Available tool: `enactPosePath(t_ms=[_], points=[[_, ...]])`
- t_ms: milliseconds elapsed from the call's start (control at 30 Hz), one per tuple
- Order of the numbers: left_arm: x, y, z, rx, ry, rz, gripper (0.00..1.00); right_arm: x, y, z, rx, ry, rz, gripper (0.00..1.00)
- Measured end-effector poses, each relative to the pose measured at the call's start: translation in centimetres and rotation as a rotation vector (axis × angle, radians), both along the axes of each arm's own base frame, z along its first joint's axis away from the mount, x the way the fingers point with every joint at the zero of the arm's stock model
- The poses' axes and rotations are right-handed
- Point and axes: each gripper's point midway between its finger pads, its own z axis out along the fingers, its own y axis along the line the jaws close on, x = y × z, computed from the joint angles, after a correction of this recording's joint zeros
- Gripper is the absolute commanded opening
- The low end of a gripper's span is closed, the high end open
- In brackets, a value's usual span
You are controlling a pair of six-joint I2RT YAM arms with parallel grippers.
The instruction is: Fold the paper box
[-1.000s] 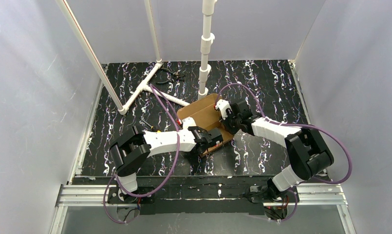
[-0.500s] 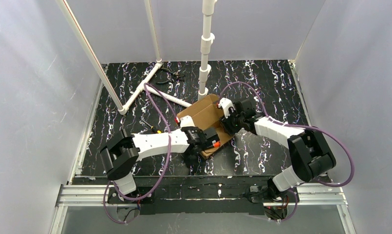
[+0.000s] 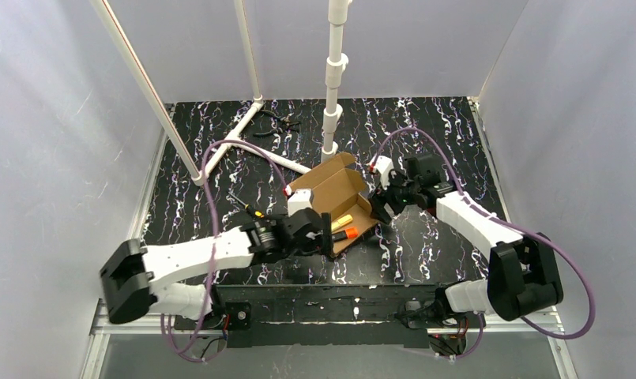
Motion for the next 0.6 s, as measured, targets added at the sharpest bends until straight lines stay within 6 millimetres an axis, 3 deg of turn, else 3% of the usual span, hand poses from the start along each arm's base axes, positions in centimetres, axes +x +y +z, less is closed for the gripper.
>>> enactPosePath(t_ms=[167,267,467,600], points=[[-1.6,0.3,4.4,-0.173,-0.132,-0.228,0.98,-0.7,-0.9,1.7,0.047,-0.027,0.050,0.89],[-1.0,1.3,7.5,-0.310,-0.216,-0.275,0.98,-1.1,-0.8,2.3,0.068,-0.039,0.083,0.90],[4.1,5.2,10.6,-0.455,-0.334,-0.158,0.98,-1.7,-0.6,2.4,0.086,-0.033,0.123,0.90],[8.1,6.7,10.4,-0.509,-0.317,-0.074,0.97,-1.9,-0.6,2.3,0.088,-0.027,0.129,0.90]])
